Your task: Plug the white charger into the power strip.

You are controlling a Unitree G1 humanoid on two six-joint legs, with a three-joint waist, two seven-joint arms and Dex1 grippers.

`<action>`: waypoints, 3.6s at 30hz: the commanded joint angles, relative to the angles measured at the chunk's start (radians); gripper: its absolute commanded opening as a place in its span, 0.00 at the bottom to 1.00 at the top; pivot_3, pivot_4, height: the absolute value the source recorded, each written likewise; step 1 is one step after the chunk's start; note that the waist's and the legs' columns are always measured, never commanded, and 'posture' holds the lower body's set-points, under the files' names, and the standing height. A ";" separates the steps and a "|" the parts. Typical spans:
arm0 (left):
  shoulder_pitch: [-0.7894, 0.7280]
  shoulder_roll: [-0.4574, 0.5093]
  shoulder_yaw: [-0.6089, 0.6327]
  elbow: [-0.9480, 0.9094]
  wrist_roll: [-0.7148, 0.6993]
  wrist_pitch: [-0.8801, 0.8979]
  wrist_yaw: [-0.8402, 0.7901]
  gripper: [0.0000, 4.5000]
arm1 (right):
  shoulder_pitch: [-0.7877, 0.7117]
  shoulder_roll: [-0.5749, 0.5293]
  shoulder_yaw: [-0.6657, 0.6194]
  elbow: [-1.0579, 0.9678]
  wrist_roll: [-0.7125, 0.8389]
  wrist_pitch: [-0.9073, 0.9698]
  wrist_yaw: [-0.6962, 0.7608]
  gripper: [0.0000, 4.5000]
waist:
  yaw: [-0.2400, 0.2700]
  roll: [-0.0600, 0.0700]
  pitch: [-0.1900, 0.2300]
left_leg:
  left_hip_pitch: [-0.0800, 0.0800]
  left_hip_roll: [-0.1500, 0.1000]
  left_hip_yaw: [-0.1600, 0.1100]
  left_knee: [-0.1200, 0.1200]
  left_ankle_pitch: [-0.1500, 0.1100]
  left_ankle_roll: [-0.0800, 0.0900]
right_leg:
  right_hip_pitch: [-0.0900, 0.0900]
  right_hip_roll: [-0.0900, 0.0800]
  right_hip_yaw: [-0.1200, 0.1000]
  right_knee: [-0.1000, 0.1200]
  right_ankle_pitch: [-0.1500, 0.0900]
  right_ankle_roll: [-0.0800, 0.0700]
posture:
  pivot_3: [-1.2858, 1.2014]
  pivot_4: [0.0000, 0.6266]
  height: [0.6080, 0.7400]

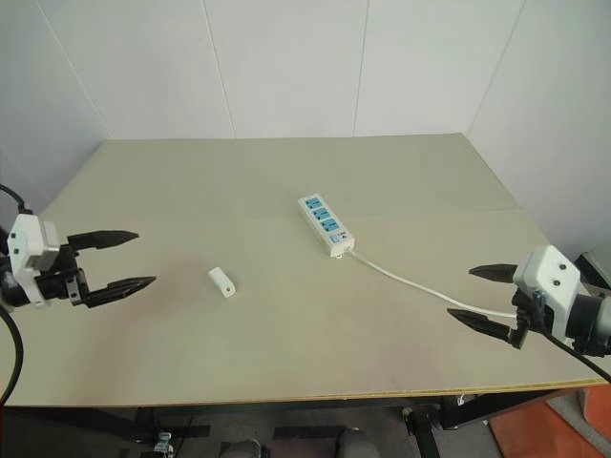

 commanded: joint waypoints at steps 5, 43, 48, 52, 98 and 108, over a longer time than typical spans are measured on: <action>-0.038 -0.001 -0.007 0.003 0.007 -0.008 0.019 1.00 | -0.007 0.020 -0.046 -0.032 0.001 0.007 -0.056 0.99 | 0.000 0.000 0.000 | 0.000 0.000 0.000 0.000 0.000 0.000 | 0.000 0.000 0.000 0.000 0.000 0.000 | 0.52 0.24 1.00; -0.392 -0.222 -0.275 0.124 0.144 -0.090 0.133 1.00 | -0.663 0.554 0.400 0.542 -0.283 -0.255 -0.433 0.99 | -0.003 -0.001 0.000 | -0.005 -0.001 -0.001 0.000 0.000 0.000 | -0.004 0.000 -0.001 0.001 0.002 -0.003 | 0.52 0.24 1.00; -0.403 -0.269 -0.337 0.127 0.178 -0.123 0.114 1.00 | -0.743 0.669 0.419 0.700 -0.327 -0.334 -0.534 0.99 | -0.003 -0.001 0.000 | -0.005 -0.002 -0.001 0.001 0.001 -0.001 | -0.004 -0.001 -0.001 0.001 0.002 -0.004 | 0.52 0.24 1.00; -0.427 -0.304 -0.362 0.130 0.182 -0.115 0.114 1.00 | -0.802 0.749 0.429 0.815 -0.364 -0.392 -0.644 0.99 | -0.005 -0.001 0.000 | -0.005 -0.001 -0.002 0.001 0.001 -0.001 | -0.005 -0.001 -0.001 0.002 0.002 -0.004 | 0.52 0.24 1.00; -0.368 -0.341 -0.379 0.060 0.193 -0.082 0.128 1.00 | -0.984 0.829 0.382 1.284 -0.385 -0.542 -0.658 0.75 | -0.031 0.000 0.000 | -0.005 -0.001 -0.003 0.001 0.001 -0.001 | -0.005 0.000 -0.001 0.003 0.003 -0.003 | 0.52 0.24 1.00; -0.347 -0.284 -0.352 0.034 0.164 -0.065 0.071 1.00 | -0.674 0.763 0.434 0.818 -0.360 -0.474 -0.500 0.75 | -0.026 0.000 0.000 | -0.007 -0.001 -0.004 0.000 0.001 -0.001 | -0.005 -0.001 -0.002 0.004 0.003 -0.003 | 0.52 0.24 1.00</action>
